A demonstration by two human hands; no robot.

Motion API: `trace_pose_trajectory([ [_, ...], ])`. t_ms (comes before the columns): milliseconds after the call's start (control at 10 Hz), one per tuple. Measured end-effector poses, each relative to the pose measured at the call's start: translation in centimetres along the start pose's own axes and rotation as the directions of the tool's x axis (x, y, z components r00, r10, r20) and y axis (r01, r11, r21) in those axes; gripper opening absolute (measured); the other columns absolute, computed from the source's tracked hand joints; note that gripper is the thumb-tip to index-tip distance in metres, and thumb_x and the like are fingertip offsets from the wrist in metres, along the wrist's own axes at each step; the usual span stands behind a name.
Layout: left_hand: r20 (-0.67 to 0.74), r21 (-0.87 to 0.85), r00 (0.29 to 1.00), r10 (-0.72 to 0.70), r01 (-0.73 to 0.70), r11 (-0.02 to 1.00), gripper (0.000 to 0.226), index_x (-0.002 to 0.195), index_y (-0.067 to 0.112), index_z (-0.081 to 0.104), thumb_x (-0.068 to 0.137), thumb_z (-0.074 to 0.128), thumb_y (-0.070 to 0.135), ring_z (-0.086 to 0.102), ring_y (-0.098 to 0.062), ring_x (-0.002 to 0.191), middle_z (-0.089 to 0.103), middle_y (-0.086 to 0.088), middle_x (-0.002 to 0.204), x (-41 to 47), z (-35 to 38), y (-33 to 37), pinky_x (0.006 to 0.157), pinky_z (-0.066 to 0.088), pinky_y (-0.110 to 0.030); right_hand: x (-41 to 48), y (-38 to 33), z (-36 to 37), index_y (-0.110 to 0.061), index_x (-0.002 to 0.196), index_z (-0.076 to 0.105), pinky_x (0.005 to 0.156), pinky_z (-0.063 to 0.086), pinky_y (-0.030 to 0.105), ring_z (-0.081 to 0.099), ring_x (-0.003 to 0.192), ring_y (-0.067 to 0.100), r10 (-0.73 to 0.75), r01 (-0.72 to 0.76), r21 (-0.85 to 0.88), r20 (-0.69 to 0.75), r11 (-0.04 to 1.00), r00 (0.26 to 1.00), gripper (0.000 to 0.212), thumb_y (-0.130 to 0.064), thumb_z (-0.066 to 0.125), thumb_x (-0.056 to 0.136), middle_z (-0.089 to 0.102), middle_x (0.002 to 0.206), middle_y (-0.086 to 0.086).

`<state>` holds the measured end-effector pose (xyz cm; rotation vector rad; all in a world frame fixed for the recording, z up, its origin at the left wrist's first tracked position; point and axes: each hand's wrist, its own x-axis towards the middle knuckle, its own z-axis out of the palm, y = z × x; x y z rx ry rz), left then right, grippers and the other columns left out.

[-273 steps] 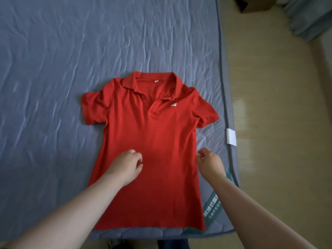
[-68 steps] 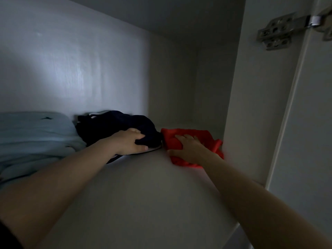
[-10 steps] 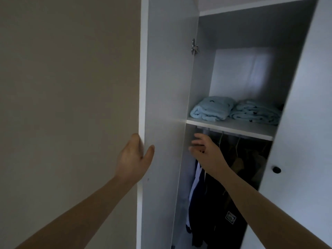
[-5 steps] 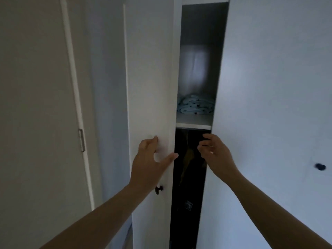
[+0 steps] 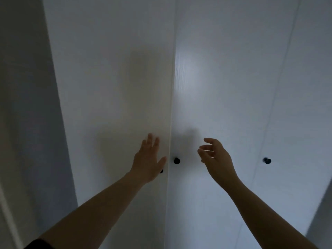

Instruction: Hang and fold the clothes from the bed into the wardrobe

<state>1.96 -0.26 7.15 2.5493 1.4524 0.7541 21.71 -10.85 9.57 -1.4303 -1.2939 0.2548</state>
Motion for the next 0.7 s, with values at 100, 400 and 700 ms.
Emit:
trace_pose_trajectory([
  [100, 0.001, 0.022, 1.000, 0.020, -0.020, 1.000, 0.077, 0.151, 0.014, -0.012, 0.099, 0.037, 0.044, -0.009, -0.022, 0.148, -0.031, -0.003, 0.154, 0.8, 1.5, -0.2, 0.118, 0.015, -0.033, 0.7, 0.7, 0.0, -0.019, 0.128, 0.050, 0.087, 0.054, 0.033, 0.063, 0.095, 0.008, 0.017, -0.017, -0.016, -0.019, 1.000, 1.000, 0.036, -0.021, 0.061, 0.093, 0.064, 0.106, -0.004],
  [400, 0.121, -0.090, 0.992, 0.043, -0.032, 0.995, 0.077, 0.150, 0.012, -0.014, 0.100, 0.040, 0.036, -0.006, -0.014, 0.147, -0.028, 0.003, 0.155, 5.3, 0.6, -1.4, 0.119, 0.016, -0.034, 1.3, 1.9, 0.8, -0.021, 0.126, 0.050, 0.083, 0.053, 0.027, 0.063, 0.093, 0.006, 0.049, -0.051, -0.026, -0.049, 0.998, 0.998, 0.034, -0.021, 0.061, 0.093, 0.064, 0.105, -0.005],
  [700, 0.131, -0.187, 0.991, -0.016, 0.041, 0.981, 0.068, 0.153, 0.009, 0.006, 0.100, 0.041, 0.035, 0.006, -0.016, 0.147, 0.002, -0.004, 0.161, 5.3, 0.3, -1.3, 0.117, 0.009, -0.028, 0.5, 0.8, 0.0, -0.020, 0.126, 0.052, 0.086, 0.054, 0.031, 0.064, 0.093, 0.009, 0.052, -0.054, -0.024, -0.071, 0.998, 0.996, 0.034, -0.021, 0.061, 0.093, 0.065, 0.104, -0.006],
])
